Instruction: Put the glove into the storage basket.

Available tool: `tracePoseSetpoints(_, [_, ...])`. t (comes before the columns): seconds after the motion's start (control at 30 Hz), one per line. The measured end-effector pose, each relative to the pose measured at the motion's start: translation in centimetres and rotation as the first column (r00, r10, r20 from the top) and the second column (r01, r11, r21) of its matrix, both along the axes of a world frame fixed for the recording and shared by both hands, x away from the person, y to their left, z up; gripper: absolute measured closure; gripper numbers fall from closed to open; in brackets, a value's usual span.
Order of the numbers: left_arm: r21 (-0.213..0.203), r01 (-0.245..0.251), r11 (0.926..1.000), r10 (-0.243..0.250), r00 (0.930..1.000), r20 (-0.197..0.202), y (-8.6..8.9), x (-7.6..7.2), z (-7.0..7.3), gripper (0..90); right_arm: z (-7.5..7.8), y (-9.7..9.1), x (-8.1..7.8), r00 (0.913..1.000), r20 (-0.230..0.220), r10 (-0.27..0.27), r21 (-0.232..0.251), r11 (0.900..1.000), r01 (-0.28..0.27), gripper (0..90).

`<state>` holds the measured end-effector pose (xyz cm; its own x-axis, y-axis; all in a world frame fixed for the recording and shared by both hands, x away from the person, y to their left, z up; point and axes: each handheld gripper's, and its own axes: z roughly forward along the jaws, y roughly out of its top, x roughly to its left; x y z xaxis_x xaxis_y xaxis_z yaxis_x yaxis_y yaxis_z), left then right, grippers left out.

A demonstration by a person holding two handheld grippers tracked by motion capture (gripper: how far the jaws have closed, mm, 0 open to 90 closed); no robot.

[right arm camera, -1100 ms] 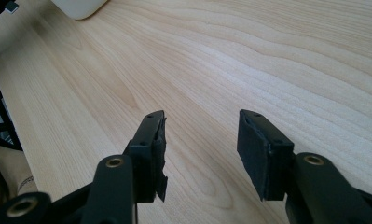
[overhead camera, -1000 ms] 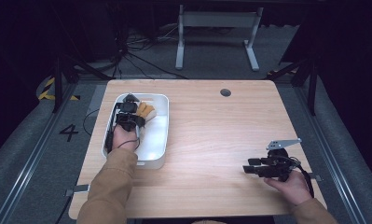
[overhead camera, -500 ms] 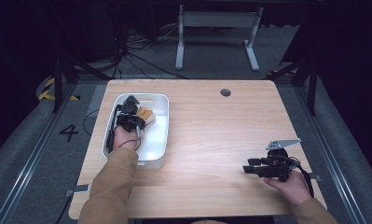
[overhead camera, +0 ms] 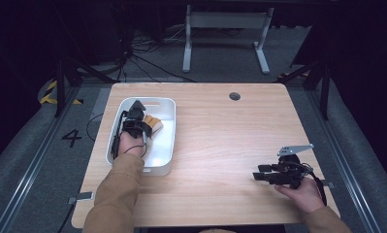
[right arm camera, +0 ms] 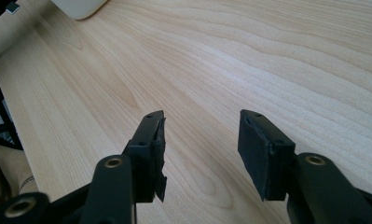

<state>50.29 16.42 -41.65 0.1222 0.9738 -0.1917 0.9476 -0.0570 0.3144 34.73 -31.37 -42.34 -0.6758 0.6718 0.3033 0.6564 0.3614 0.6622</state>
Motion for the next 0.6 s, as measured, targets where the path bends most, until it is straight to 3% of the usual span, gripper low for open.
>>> tracePoseSetpoints(0.13, [-0.007,0.006,1.0,-0.006,1.0,-0.002,0.0,0.1,0.0,54.1,0.0,-0.1,0.0,1.0,-0.001,0.0,0.002,1.0,0.0,52.1])
tracePoseSetpoints(0.2, [-0.01,0.013,0.9999,-0.013,0.9999,-0.008,-0.1,0.1,-0.1,43.5,0.1,-0.1,0.0,1.0,-0.004,0.003,0.004,1.0,-0.003,52.3])
tracePoseSetpoints(0.23, [-0.031,0.012,0.9995,-0.012,0.9999,-0.005,0.0,0.2,0.0,40.8,0.1,-0.1,0.0,1.0,-0.005,0.004,0.004,1.0,-0.004,52.2])
tracePoseSetpoints(0.47, [-0.07,0.009,0.9975,-0.007,0.9996,0.027,0.5,0.0,0.9,31.8,0.1,0.0,0.0,1.0,0.0,0.004,0.003,1.0,-0.004,51.9])
tracePoseSetpoints(0.6, [-0.071,0.012,0.9974,-0.006,0.9973,0.073,0.7,-0.4,2.1,28.8,0.1,0.0,0.0,1.0,0.001,0.006,0.004,1.0,-0.006,51.6])
